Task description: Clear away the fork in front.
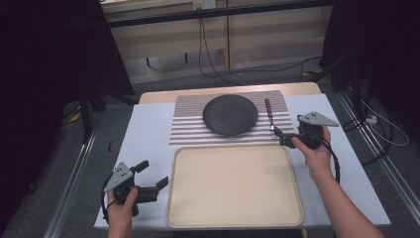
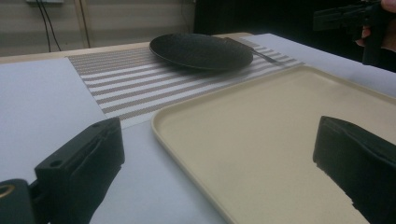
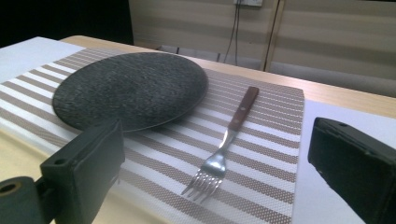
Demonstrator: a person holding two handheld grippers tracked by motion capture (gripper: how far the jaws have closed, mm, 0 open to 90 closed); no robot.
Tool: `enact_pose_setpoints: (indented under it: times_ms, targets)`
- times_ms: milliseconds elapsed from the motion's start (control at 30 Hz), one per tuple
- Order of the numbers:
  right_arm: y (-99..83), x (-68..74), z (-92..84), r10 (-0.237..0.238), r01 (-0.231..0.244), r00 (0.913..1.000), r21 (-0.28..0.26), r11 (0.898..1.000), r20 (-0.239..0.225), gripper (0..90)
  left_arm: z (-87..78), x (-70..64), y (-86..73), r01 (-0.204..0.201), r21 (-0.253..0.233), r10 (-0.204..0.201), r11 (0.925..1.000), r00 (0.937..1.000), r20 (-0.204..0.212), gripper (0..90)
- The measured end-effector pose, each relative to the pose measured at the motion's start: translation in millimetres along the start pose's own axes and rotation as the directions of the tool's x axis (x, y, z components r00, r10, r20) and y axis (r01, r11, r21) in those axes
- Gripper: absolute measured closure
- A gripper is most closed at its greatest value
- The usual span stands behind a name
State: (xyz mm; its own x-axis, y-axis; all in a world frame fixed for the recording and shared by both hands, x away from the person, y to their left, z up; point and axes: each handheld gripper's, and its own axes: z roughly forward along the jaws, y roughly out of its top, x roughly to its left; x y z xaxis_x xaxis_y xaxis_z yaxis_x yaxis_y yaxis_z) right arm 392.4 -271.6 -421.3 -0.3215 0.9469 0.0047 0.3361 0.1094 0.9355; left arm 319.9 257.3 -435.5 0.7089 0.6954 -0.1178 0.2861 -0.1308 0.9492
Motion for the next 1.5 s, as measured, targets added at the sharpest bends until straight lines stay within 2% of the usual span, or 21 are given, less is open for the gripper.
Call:
enact_pose_setpoints:
  times_ms: [633,733,1167,1267,1500]
  targets:
    - [15.1,-11.7,28.6,0.017,-0.017,0.9991,0.009,1.0,0.04,3.6,1.2,0.8,-0.6,0.001,0.006,-0.001,1.0,1.0,0.004,2.1]
    - [16.3,-11.6,33.6,0.003,-0.004,0.9989,0.021,1.0,0.047,3.7,1.1,1.3,-0.8,0.001,0.01,-0.001,1.0,1.0,0.004,2.1]
    - [21.9,-18.3,54.2,0.013,-0.015,0.9986,0.042,0.999,0.052,6.1,2.4,2.2,-1.5,-0.005,0.016,0.004,0.9999,1.0,0.006,2.1]
    - [23.6,-19.1,59.7,-0.005,0.001,0.9979,0.058,0.998,0.064,7.4,2.5,2.4,-1.7,-0.002,0.018,0.002,0.9998,1.0,0.005,2.1]
    - [22.3,-22.9,71.1,0.0,-0.007,0.9973,0.086,0.996,0.074,9.3,2.8,1.8,-1.9,-0.004,0.022,0.004,0.9997,1.0,0.005,2.1]
